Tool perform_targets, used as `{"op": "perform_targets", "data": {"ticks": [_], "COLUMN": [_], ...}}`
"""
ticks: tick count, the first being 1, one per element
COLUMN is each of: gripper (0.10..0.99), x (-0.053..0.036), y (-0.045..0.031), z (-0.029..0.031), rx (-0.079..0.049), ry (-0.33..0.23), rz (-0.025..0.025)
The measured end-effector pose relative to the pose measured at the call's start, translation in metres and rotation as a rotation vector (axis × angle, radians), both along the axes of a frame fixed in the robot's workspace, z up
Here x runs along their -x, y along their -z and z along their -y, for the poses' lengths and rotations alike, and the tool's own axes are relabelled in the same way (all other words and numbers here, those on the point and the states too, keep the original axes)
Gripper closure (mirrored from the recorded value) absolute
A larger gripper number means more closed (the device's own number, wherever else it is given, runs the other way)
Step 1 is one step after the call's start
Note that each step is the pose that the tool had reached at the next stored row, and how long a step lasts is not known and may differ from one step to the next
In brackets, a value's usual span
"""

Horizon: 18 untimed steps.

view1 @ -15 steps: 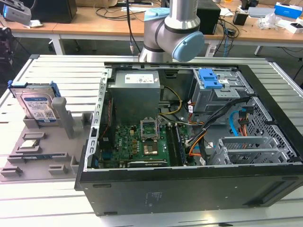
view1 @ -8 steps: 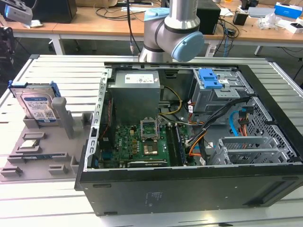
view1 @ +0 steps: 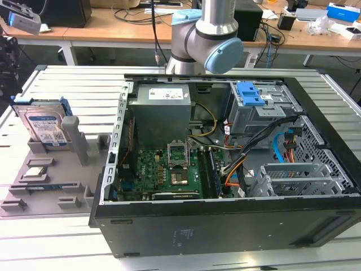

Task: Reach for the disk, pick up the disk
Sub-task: 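Pick up the disk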

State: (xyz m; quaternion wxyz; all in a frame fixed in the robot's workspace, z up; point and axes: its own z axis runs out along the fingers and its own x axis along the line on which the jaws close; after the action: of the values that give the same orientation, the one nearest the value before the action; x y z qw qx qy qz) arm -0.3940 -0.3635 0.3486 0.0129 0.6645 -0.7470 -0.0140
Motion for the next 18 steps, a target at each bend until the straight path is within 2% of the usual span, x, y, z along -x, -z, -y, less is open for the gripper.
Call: {"op": "perform_targets", "data": {"ticks": [9, 18], "gripper": [0.667, 0.667], "x": [-0.0001, -0.0001], "y": [0.0099, 0.0150], "z": [0.0000, 0.0000], "rx": [0.000, 0.000], "ry": [0.000, 0.000], "rz": [0.0000, -0.0001]}}
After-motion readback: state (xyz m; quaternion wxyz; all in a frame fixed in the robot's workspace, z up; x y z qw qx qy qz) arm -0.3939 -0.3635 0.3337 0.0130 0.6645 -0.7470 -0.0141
